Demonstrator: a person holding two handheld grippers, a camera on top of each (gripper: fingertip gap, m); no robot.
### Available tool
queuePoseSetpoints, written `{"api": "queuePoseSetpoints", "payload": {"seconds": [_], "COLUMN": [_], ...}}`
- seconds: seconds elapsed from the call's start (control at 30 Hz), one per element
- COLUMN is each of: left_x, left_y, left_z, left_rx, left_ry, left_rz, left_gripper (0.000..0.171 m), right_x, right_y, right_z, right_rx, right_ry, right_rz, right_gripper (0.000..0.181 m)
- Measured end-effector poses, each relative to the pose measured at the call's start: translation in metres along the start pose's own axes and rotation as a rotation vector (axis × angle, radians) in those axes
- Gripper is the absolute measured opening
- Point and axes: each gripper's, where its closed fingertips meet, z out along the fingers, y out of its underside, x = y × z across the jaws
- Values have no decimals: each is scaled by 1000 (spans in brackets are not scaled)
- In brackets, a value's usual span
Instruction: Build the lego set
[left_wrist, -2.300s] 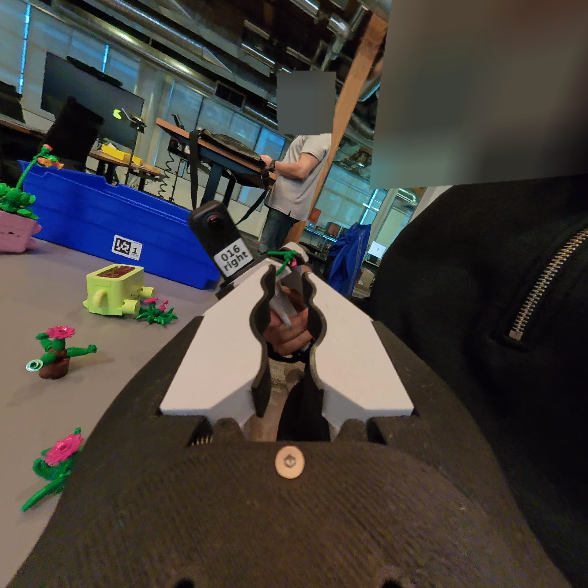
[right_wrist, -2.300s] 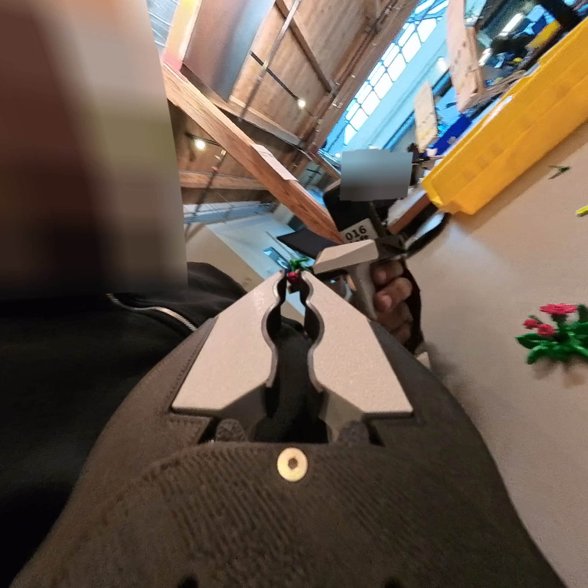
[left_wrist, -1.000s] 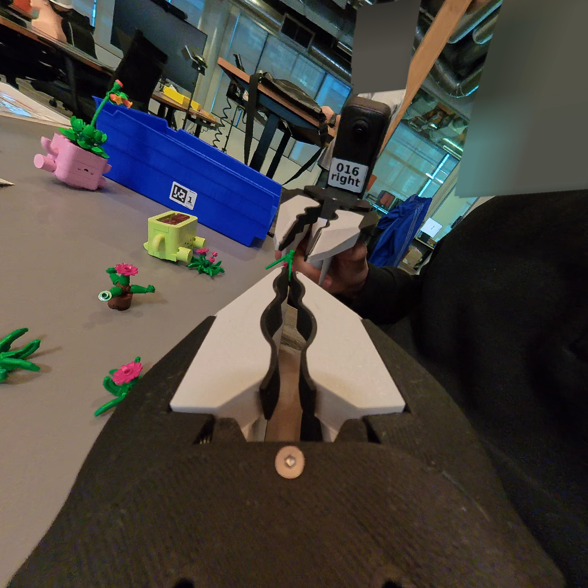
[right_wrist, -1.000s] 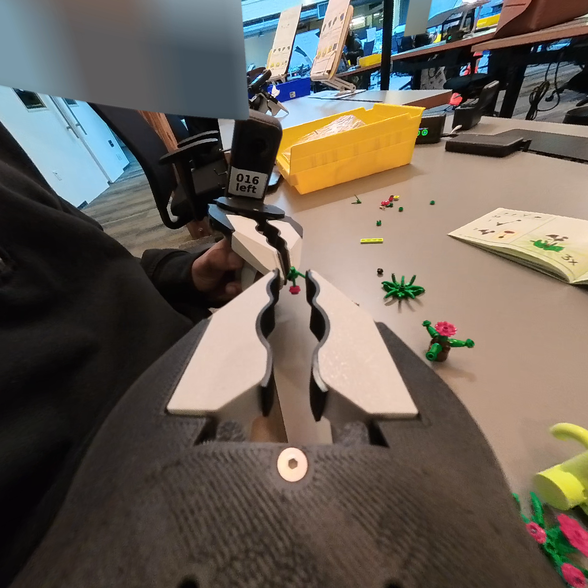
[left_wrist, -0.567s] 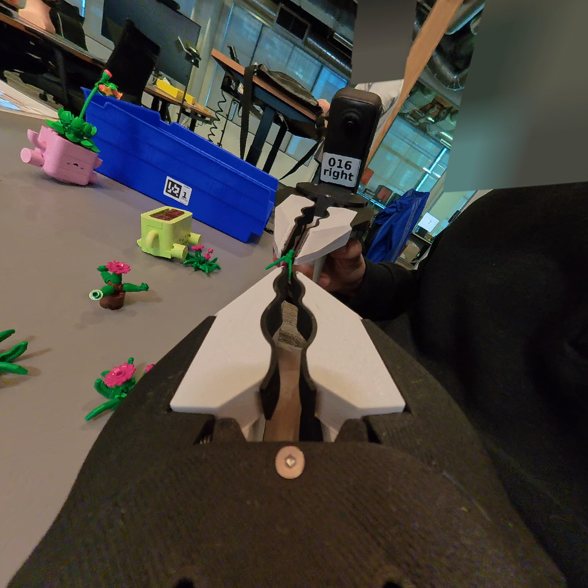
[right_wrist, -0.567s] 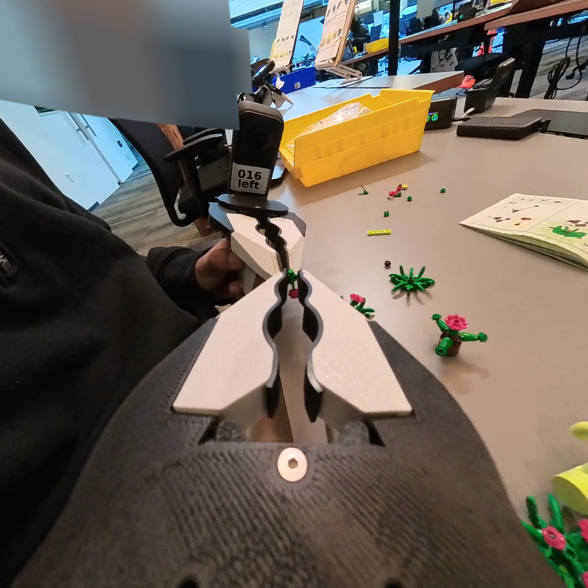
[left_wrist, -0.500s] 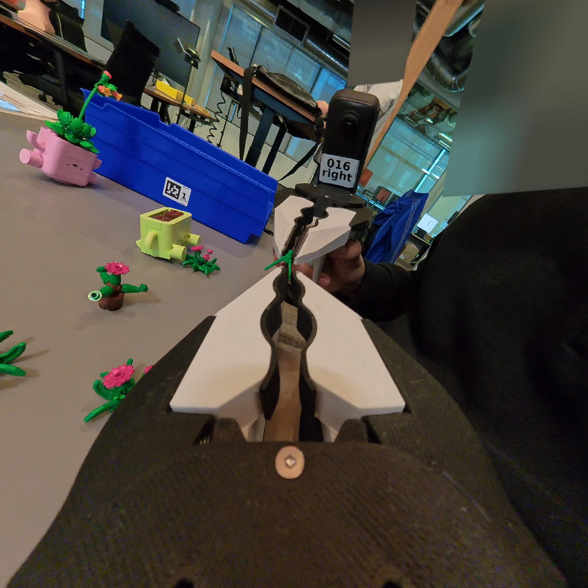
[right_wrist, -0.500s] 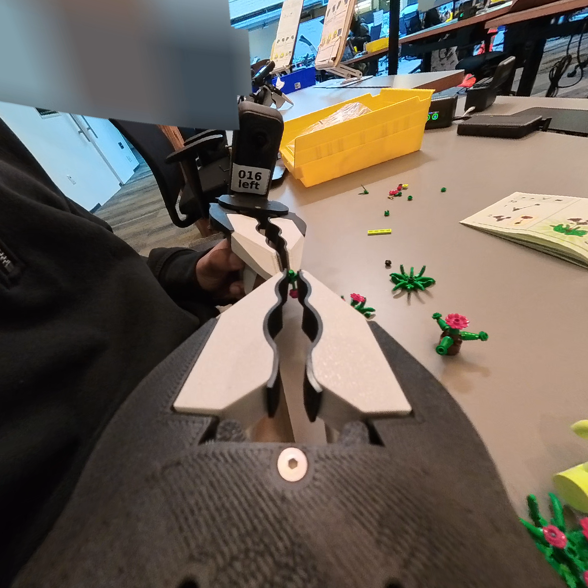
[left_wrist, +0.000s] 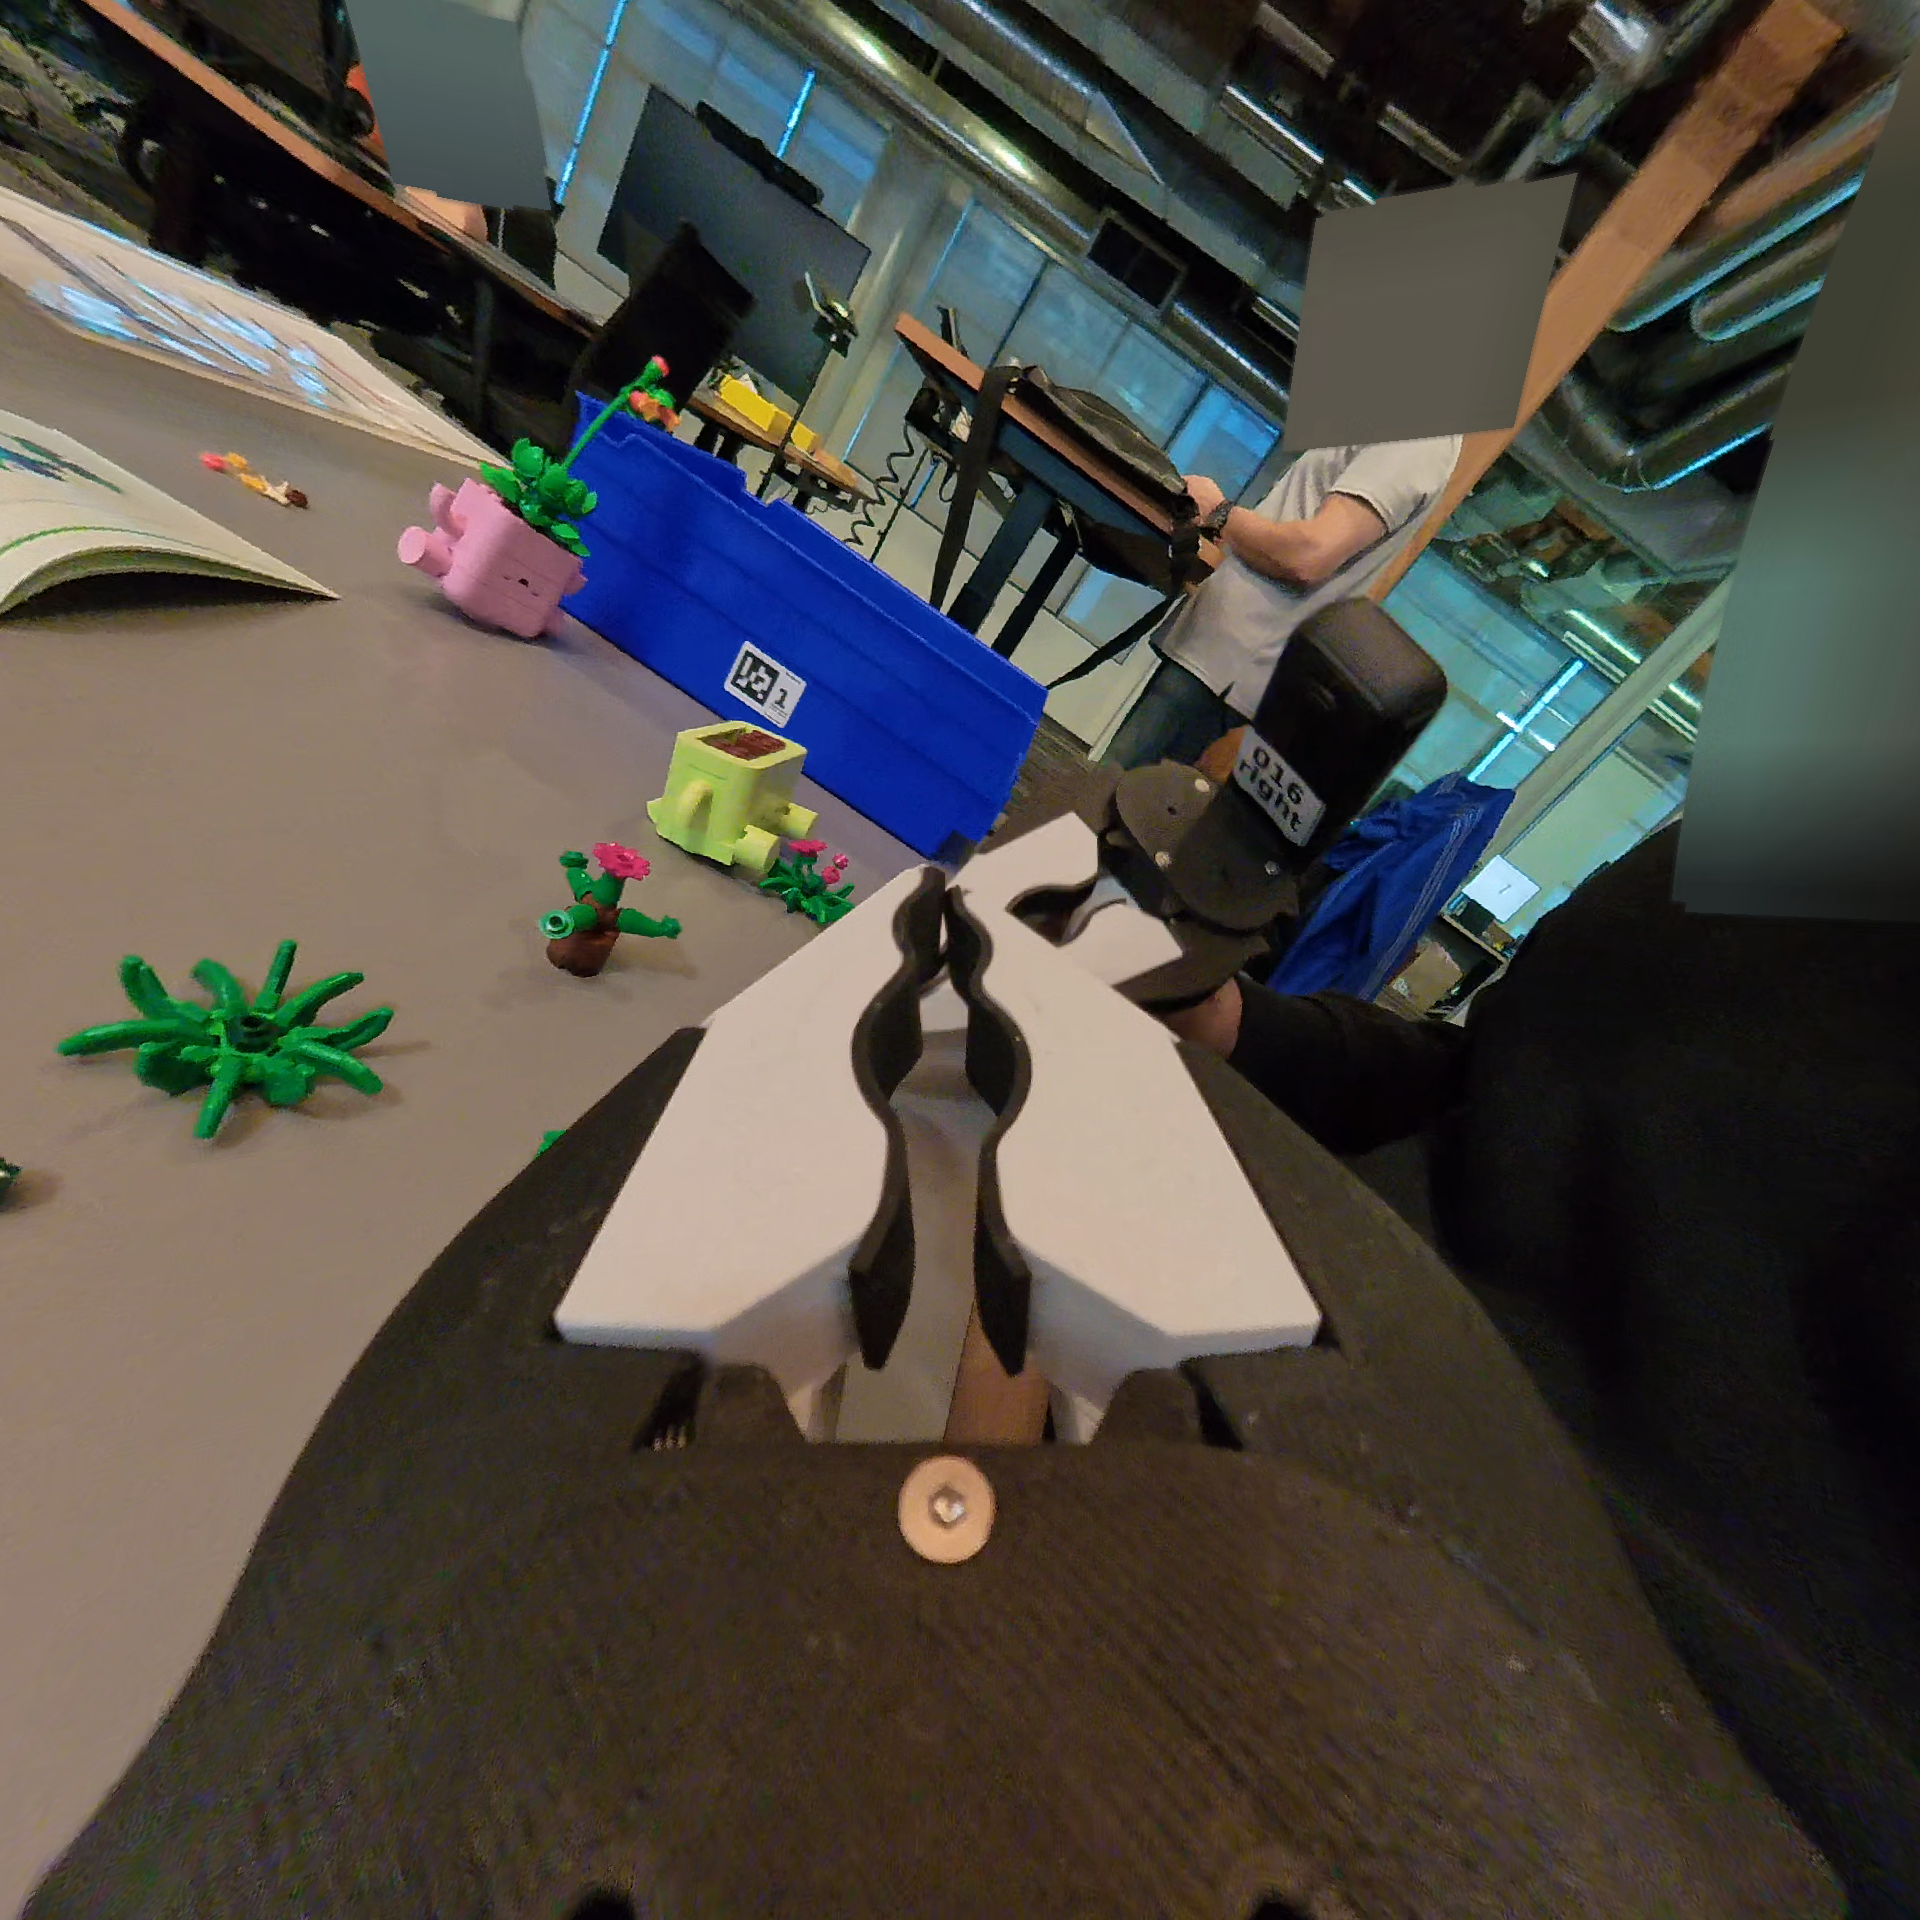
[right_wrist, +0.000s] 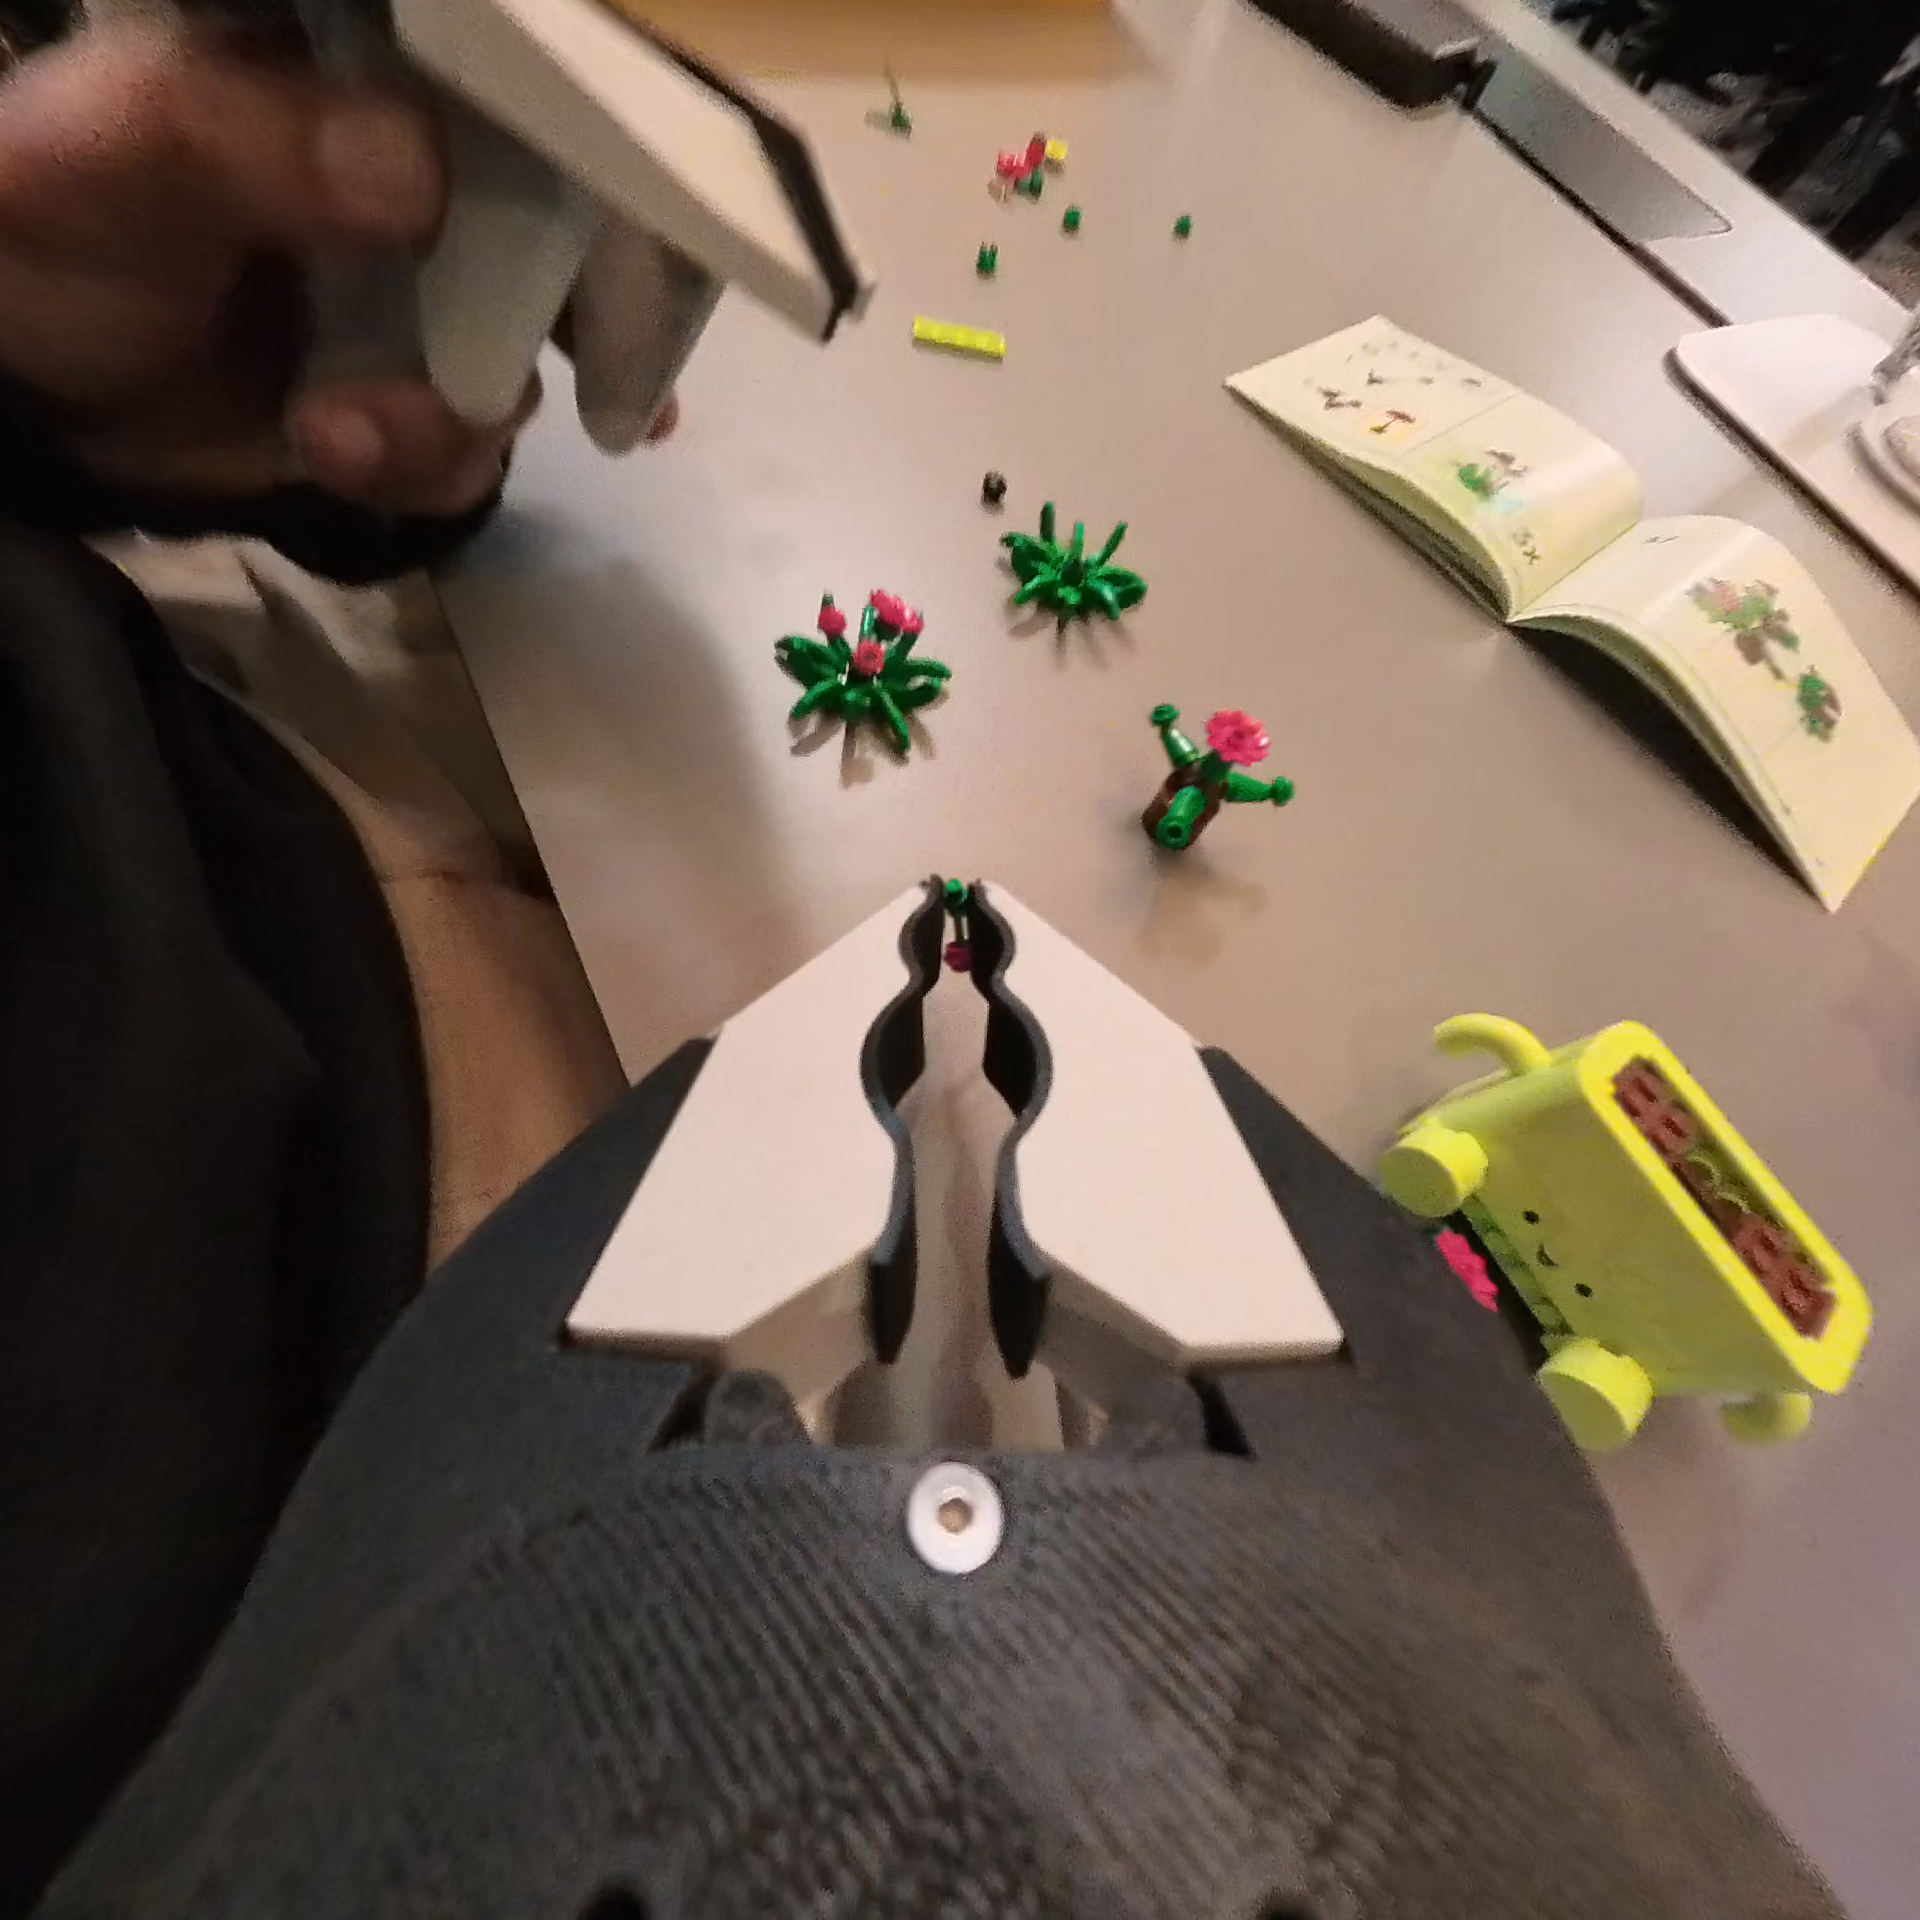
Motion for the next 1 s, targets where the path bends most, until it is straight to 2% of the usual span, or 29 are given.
{"api": "queuePoseSetpoints", "payload": {"seconds": [0.27, 1.0], "left_x": [-1, -4], "left_y": [-1, -2], "left_z": [-2, -2], "left_rx": [-7, -7], "left_ry": [-20, -50], "left_rz": [17, 34], "left_gripper": [0, 0], "right_x": [-6, -7], "right_y": [13, 16], "right_z": [9, 7], "right_rx": [-99, -109], "right_ry": [27, 25], "right_rz": [-111, -126], "right_gripper": [2, 2]}}
